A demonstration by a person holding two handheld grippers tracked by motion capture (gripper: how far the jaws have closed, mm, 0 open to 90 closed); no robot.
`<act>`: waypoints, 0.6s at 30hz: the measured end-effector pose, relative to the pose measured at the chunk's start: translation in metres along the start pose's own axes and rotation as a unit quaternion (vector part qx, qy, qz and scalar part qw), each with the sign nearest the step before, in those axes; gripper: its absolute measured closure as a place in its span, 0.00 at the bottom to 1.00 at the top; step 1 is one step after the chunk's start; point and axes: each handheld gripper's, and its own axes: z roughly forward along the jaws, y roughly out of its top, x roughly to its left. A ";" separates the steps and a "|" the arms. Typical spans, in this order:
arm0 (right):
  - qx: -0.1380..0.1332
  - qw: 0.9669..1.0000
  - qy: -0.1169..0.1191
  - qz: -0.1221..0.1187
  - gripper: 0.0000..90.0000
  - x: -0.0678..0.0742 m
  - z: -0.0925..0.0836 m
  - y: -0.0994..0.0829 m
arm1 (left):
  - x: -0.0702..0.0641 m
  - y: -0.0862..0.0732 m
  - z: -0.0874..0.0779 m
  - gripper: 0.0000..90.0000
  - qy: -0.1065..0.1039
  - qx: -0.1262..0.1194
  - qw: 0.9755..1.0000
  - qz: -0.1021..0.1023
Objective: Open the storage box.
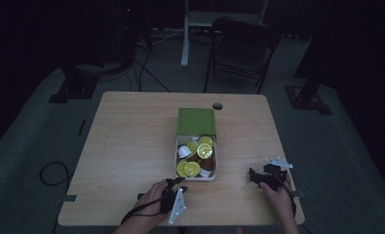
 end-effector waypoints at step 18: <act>0.000 1.000 0.000 0.000 0.12 0.000 0.000 0.000 | 0.000 -0.004 -0.005 0.68 -0.040 0.000 0.998 -0.047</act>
